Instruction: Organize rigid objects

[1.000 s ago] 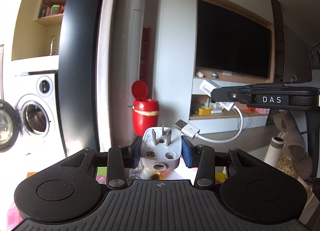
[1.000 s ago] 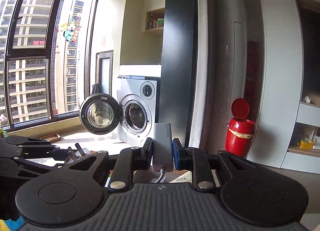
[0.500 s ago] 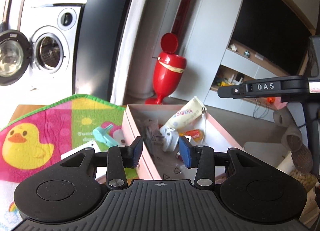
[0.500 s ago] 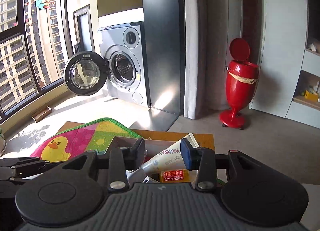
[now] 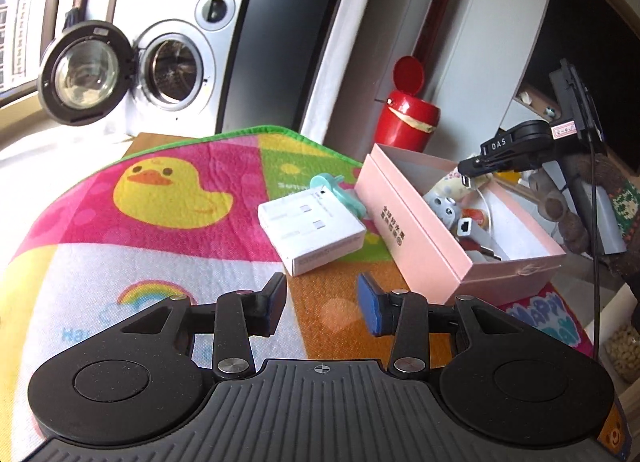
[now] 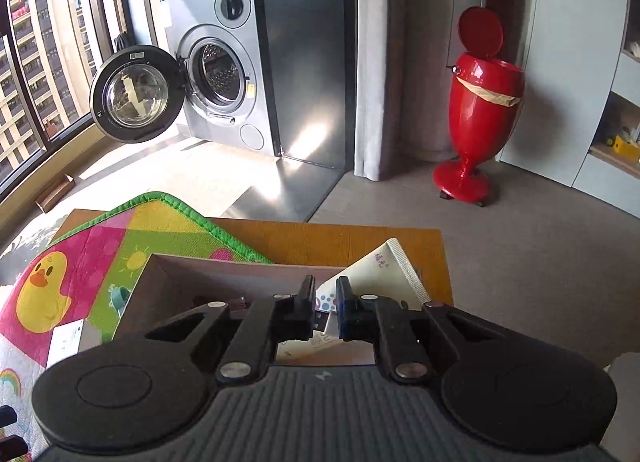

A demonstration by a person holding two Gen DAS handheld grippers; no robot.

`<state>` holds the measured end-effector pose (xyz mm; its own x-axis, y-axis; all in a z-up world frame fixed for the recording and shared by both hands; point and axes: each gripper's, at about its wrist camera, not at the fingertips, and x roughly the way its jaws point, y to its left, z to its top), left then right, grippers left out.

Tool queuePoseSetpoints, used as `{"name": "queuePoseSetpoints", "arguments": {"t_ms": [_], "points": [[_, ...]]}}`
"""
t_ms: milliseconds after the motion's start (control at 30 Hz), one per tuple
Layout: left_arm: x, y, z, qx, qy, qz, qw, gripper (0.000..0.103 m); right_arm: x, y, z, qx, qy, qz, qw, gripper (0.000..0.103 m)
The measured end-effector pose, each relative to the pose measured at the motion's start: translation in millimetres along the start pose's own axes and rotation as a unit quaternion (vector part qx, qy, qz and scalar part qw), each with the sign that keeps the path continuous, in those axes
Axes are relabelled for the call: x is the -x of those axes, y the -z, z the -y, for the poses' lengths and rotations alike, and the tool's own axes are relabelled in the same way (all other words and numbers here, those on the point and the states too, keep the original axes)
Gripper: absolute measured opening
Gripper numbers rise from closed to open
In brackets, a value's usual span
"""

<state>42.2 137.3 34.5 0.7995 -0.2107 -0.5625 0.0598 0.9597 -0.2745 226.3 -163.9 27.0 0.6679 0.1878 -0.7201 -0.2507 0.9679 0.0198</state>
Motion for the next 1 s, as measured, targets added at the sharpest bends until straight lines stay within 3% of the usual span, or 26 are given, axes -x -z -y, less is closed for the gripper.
{"name": "queuePoseSetpoints", "arguments": {"t_ms": [67,133,233,367,567,867,1000], "points": [[-0.7,-0.9,-3.7,0.006,-0.003,0.001,1.0000,0.043,4.8,1.7,-5.5,0.012,0.011,0.007,1.000,0.010],[-3.4,-0.8,-4.5,0.007,-0.011,-0.001,0.9999,0.043,18.2,-9.2,0.5,-0.005,0.026,0.046,0.999,0.010],[-6.4,0.8,-4.0,0.010,-0.011,-0.007,0.9999,0.043,18.4,-28.9,21.1,-0.047,0.042,0.070,0.996,0.022],[-4.8,3.0,-2.3,0.012,0.000,-0.007,0.9999,0.042,-8.1,-33.1,39.3,-0.071,0.038,0.034,0.996,0.025],[-3.8,2.4,-5.6,0.019,0.000,-0.005,0.9998,0.042,-8.6,-9.5,30.2,-0.060,0.001,0.005,0.998,0.017],[-12.9,0.8,-5.3,0.012,-0.012,-0.014,0.9997,0.042,2.0,9.8,14.3,-0.026,0.018,-0.021,0.999,0.021],[-13.9,-1.5,-7.1,0.012,-0.020,-0.011,0.9997,0.042,16.4,11.2,-6.3,0.007,0.052,-0.009,0.999,0.032]]}}
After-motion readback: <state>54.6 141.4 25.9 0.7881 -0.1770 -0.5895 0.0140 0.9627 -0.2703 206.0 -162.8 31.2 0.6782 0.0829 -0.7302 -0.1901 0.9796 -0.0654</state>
